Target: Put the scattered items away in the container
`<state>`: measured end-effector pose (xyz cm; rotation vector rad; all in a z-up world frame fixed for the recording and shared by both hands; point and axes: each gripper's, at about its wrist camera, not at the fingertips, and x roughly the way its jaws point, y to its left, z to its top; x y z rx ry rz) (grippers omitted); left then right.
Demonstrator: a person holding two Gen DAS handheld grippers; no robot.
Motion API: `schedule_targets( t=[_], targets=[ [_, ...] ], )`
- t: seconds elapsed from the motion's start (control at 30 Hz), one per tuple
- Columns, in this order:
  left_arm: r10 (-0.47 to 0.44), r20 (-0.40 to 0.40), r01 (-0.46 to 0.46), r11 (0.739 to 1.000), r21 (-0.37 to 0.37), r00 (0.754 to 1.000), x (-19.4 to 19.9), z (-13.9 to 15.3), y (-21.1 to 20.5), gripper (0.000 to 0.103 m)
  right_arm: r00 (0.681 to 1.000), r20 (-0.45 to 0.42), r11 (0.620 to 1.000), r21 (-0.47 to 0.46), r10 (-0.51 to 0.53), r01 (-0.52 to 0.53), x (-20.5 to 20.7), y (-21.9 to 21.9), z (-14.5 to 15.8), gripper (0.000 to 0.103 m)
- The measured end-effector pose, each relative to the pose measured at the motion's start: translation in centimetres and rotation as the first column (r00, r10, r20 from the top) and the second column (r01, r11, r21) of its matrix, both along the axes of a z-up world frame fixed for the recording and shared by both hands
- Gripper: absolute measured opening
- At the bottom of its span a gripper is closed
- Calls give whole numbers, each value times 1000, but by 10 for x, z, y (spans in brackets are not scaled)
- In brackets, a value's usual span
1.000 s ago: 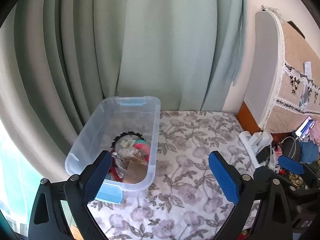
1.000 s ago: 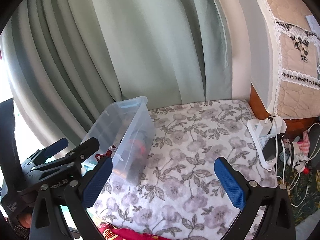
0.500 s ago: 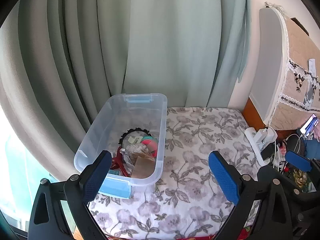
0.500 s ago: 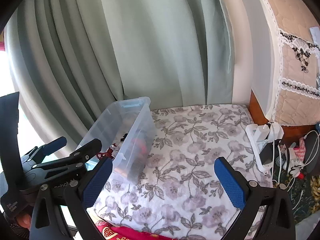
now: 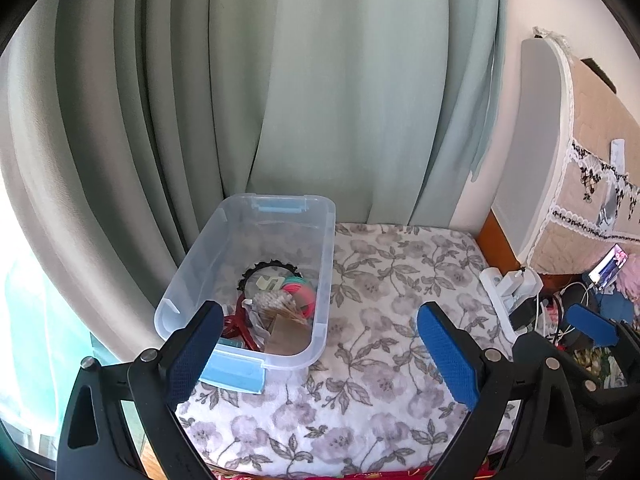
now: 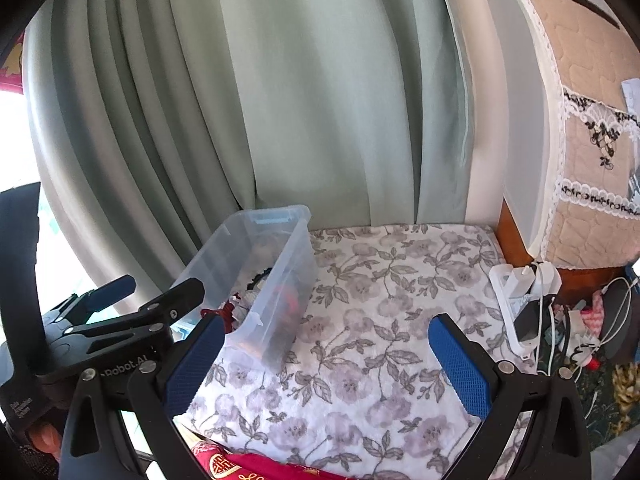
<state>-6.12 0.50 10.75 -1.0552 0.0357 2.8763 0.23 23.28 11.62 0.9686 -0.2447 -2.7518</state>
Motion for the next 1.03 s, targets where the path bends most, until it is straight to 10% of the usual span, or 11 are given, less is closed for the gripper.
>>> schedule_targets(
  t=[1.03],
  targets=[
    [21,-66,-18,999,34,998,22,12,-11,98,999,-46,998,64,21,-18,18,-13,21,103]
  ],
)
